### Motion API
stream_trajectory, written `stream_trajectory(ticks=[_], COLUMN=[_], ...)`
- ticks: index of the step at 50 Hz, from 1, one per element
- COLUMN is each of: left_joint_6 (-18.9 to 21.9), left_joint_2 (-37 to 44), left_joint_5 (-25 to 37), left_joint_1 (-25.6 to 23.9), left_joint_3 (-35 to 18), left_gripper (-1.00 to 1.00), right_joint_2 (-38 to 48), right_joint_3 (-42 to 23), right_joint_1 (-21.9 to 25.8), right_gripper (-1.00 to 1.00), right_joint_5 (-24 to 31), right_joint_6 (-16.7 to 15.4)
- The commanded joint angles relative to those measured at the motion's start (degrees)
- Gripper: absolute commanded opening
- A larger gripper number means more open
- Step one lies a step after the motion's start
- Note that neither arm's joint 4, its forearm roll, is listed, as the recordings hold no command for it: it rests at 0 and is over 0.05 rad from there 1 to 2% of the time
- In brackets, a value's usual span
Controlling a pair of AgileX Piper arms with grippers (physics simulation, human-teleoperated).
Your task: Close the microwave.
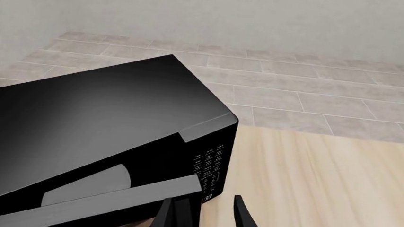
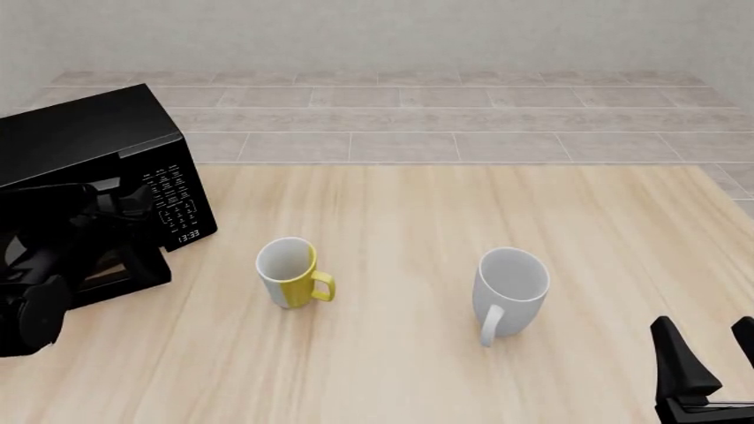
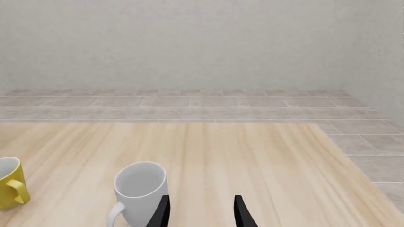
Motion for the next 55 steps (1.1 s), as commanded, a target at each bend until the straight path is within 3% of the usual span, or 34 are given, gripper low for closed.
stream_trajectory(ticks=[1, 34, 55], left_joint_6=[0.6, 0.2, -4.7], left_joint_2=[5.6, 15.4, 19.7], left_joint_5=[1.8, 2.1, 5.4], left_joint_1=[0.4, 5.1, 6.2], left_joint_3=[-3.5, -11.0, -15.2], left_gripper=[1.00, 1.00, 1.00], right_joint_2=[0.0, 0.0, 0.0], right_joint_3=[0.0, 0.0, 0.0], right_joint_1=[-0.2, 0.2, 0.1], right_gripper=[1.00, 1.00, 1.00], right_joint_5=[-0.1, 0.3, 0.5], right_joint_6=[0.0, -0.2, -0.2])
